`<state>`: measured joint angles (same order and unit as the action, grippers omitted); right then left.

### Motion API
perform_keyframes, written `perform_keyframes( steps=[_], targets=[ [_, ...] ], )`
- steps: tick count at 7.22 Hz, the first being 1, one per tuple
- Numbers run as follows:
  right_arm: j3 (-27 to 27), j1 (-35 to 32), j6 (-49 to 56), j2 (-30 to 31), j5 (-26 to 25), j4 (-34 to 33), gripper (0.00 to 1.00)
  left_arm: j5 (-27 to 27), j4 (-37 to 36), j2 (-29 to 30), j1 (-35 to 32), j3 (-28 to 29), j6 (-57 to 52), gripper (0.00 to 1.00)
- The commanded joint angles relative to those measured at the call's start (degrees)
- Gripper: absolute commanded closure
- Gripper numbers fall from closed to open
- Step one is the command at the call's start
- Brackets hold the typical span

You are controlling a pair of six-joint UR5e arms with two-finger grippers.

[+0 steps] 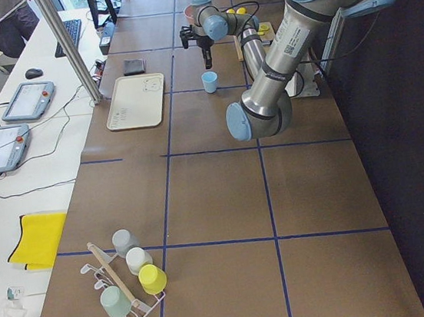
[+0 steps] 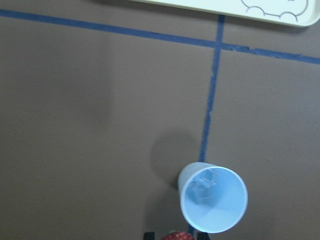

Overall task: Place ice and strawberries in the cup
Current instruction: 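Carry the strawberry with the left gripper over the light-blue cup, then open the left gripper to drop the strawberry into the cup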

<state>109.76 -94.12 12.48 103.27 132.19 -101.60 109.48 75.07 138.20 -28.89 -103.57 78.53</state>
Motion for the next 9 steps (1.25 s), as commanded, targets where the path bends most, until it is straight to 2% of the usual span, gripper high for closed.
perform_keyframes(
  steps=[1,2,3,4,5,6,7,9],
  targets=[
    [0.01,-0.01,0.09,0.0,0.0,0.0,0.01,-3.39,3.73,2.51,4.0,7.04,2.15,0.95],
    [0.01,-0.01,0.0,0.0,0.0,0.0,0.01,-3.48,5.16,2.51,3.93,8.72,2.16,0.93],
    [0.01,-0.01,0.0,-0.08,0.0,0.0,0.01,-3.48,5.35,2.34,3.93,8.91,2.07,0.75],
    [-0.08,0.07,0.0,0.0,0.0,0.0,0.01,-3.48,5.35,2.34,3.93,8.74,1.98,0.35],
    [-0.08,-0.01,0.0,0.0,0.0,0.0,0.01,-3.48,5.35,2.25,3.84,8.56,1.89,0.17],
    [0.01,-0.01,0.0,0.0,0.0,0.0,0.01,-3.48,5.35,2.16,3.75,8.47,1.72,0.05],
    [0.01,-0.01,0.0,0.0,0.0,0.0,0.01,-3.48,5.35,2.16,3.58,8.47,1.46,0.01],
    [-0.08,-0.01,0.09,0.0,0.0,0.09,0.01,-3.39,5.0,1.2,3.4,7.6,-0.2,0.01]
  ],
)
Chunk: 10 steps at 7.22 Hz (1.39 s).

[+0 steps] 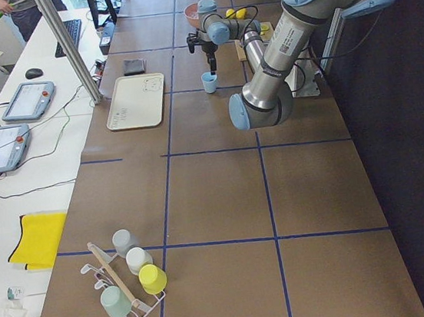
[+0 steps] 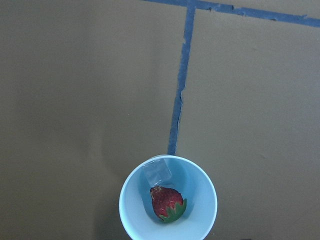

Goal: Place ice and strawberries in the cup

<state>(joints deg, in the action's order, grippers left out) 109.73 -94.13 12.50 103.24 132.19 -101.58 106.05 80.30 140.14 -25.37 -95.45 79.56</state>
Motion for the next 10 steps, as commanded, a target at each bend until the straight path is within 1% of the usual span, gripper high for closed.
perform_keyframes(
  steps=[1,2,3,4,5,7,8,9,10],
  targets=[
    [-0.04,0.0,0.07,0.03,0.0,0.07,0.01,0.38,-0.23,-3.96,-1.25,-3.4,-5.51,0.01],
    [-0.04,0.0,0.07,0.03,0.0,-0.02,0.01,0.56,-0.41,-9.82,-3.0,-9.35,-12.17,0.01],
    [-0.21,0.08,0.07,-0.06,0.0,0.07,0.01,3.0,-0.58,-14.93,-5.28,-13.93,-17.37,0.01],
    [-0.22,0.0,0.07,-0.14,0.0,0.07,0.01,5.46,-0.67,-19.16,-8.18,-17.2,-22.03,0.01],
    [-0.22,0.08,-0.02,-0.15,0.0,0.07,0.01,6.96,-0.59,-21.98,-10.38,-19.49,-27.65,0.01],
    [-0.3,0.08,0.07,-0.15,0.0,0.07,0.01,8.72,-0.06,-24.38,-12.94,-20.21,-31.46,0.01],
    [-0.3,0.08,0.07,-0.15,0.0,0.07,0.01,10.82,-0.06,-27.43,-14.61,-22.13,-35.23,0.01],
    [-0.39,0.08,0.07,-0.15,0.0,0.07,0.01,14.32,-0.06,-31.29,-18.8,-23.63,-42.05,0.01],
    [-0.39,0.08,0.07,-0.15,0.0,0.07,0.01,19.06,-0.06,-34.63,-23.71,-23.82,-49.25,0.01]
  ],
)
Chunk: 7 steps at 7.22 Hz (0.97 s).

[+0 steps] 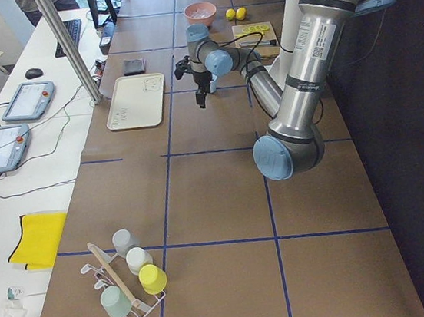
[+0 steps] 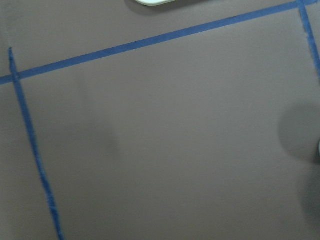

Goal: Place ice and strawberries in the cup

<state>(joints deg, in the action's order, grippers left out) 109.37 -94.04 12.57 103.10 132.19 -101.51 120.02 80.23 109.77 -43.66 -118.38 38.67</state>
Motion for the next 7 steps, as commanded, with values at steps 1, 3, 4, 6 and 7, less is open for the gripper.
perform_keyframes(
  steps=[1,3,4,6,7],
  targets=[
    [-0.04,0.0,0.0,0.0,0.0,0.0,0.01,8.18,0.01,-8.22,-10.52,-0.89,-16.52,0.01],
    [-0.04,-0.09,0.0,0.0,0.0,0.0,0.01,12.06,0.01,-13.85,-18.71,0.07,-27.63,0.0],
    [-0.04,0.0,0.0,0.0,0.0,0.0,0.01,12.26,0.1,-16.93,-21.7,0.34,-31.42,0.0],
    [-0.04,0.0,0.0,0.0,0.0,0.0,0.01,12.17,0.1,-19.93,-25.68,3.22,-32.95,0.0],
    [0.05,-0.09,0.0,0.0,0.0,0.0,0.01,12.17,0.1,-21.25,-28.74,5.24,-32.95,0.0]
  ],
)
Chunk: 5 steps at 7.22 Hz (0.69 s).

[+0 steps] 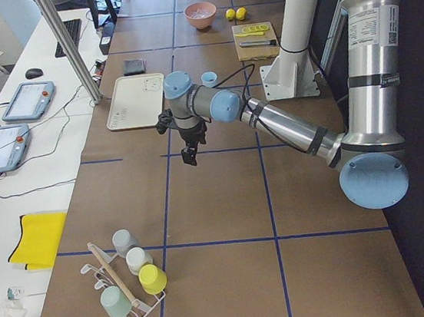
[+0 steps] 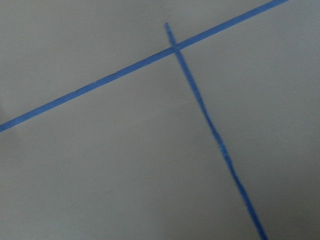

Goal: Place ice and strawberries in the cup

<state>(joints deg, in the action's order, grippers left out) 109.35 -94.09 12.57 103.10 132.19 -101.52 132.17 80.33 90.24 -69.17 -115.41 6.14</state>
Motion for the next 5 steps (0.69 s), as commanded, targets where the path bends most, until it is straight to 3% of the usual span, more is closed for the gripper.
perform_keyframes(
  steps=[1,3,5],
  targets=[
    [0.16,0.04,0.0,0.0,0.0,0.0,0.01,0.11,0.01,-2.17,-8.91,4.91,-0.78,0.0],
    [0.17,-0.04,0.0,0.0,0.0,0.0,0.01,0.28,4.02,-7.24,-14.31,5.99,-1.31,0.0],
    [0.25,0.04,0.0,0.0,0.0,0.0,0.01,0.29,5.45,-8.5,-17.3,7.82,-5.96,0.0]
  ],
)
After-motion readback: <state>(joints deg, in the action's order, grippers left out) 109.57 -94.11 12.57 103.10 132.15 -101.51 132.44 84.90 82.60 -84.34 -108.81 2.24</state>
